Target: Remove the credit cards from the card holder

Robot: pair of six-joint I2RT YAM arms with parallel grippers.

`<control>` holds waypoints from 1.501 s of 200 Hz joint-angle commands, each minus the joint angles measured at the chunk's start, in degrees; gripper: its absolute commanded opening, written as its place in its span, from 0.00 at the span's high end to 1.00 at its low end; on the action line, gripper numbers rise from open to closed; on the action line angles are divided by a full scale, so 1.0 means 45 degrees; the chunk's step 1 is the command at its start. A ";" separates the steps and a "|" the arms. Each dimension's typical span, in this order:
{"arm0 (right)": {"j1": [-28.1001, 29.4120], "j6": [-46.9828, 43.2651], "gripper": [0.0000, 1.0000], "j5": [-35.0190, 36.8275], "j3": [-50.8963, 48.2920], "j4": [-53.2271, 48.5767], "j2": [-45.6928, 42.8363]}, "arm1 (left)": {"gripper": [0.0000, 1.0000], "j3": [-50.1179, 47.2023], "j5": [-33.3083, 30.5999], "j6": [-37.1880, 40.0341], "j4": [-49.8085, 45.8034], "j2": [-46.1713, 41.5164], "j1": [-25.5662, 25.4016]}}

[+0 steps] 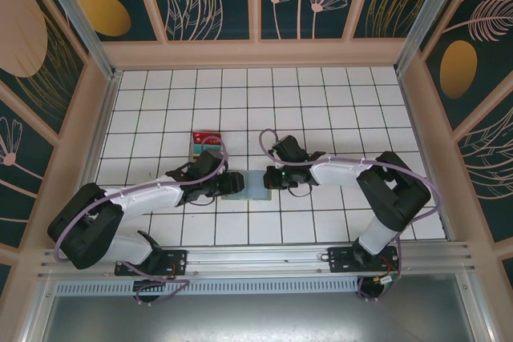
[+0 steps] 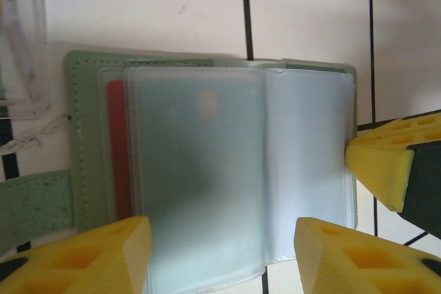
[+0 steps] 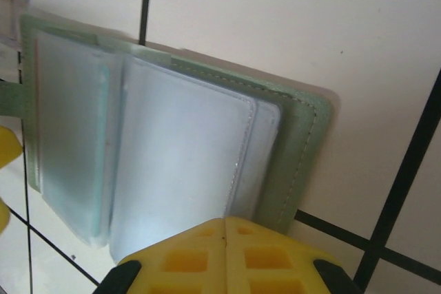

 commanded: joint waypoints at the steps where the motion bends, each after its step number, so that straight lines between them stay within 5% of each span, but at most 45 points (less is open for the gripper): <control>1: 0.0125 -0.0133 0.93 -0.0195 -0.0184 0.0362 0.0333 | 0.42 -0.0149 -0.0394 -0.0156 -0.0462 -0.0120 0.0116; 91: 0.0128 -0.0053 0.95 0.0049 -0.0643 0.0362 0.0480 | 0.42 -0.0091 -0.0776 -0.0103 -0.1001 0.0147 0.0148; 300: 0.0137 0.0102 0.95 -0.0087 -0.0757 0.0595 0.0605 | 0.44 0.0120 0.2288 0.0176 0.1345 0.0808 0.0122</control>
